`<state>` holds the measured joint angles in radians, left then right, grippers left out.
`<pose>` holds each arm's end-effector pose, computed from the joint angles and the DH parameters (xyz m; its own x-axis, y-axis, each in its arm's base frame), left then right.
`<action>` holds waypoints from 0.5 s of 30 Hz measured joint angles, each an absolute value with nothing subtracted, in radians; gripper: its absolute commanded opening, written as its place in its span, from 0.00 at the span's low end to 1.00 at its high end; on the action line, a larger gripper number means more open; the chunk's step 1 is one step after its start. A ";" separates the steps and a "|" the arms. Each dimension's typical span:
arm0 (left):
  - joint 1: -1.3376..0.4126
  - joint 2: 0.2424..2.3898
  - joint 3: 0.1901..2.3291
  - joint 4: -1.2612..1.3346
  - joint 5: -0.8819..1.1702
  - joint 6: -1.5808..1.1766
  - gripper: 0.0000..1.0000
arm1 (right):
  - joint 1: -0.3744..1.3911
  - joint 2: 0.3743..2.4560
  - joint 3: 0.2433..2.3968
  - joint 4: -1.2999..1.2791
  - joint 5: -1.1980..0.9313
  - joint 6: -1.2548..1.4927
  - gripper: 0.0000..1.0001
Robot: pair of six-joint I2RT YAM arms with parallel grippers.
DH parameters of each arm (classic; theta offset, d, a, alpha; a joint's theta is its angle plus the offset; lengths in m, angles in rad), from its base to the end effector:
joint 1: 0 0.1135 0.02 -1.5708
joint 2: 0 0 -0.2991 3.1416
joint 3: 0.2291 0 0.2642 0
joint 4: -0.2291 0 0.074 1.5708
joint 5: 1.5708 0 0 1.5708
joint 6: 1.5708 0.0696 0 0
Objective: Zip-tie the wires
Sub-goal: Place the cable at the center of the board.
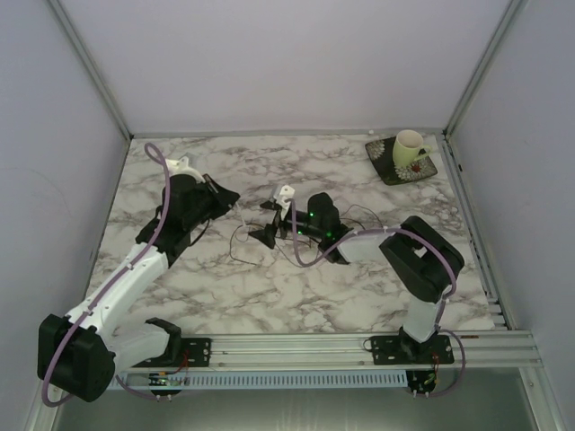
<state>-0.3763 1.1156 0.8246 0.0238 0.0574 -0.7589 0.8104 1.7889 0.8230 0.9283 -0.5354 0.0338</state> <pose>0.2688 -0.1105 0.3279 -0.4660 -0.5545 -0.6894 0.1346 0.7257 -0.6747 0.2597 0.3246 0.2230 -0.0588 -0.0197 -0.9981 -0.9731 0.2242 0.0529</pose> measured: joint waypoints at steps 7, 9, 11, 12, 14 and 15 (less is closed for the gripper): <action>-0.360 1.127 0.825 0.025 0.016 -0.761 0.00 | 0.810 1.824 0.867 0.837 -0.382 0.030 0.90; -0.349 1.152 0.824 0.033 0.002 -0.767 0.00 | 0.808 1.830 0.881 0.801 -0.356 0.027 0.91; -0.336 1.193 0.822 0.050 -0.009 -0.775 0.00 | 0.804 1.833 0.893 0.768 -0.344 0.026 0.93; -0.327 1.218 0.822 0.061 -0.014 -0.779 0.00 | 0.801 1.833 0.895 0.755 -0.340 0.026 0.94; -0.308 1.272 0.820 0.084 -0.021 -0.787 0.00 | 0.793 1.833 0.896 0.731 -0.337 0.029 0.95; -0.297 1.302 0.818 0.097 -0.026 -0.793 0.00 | 0.788 1.833 0.896 0.718 -0.337 0.031 0.96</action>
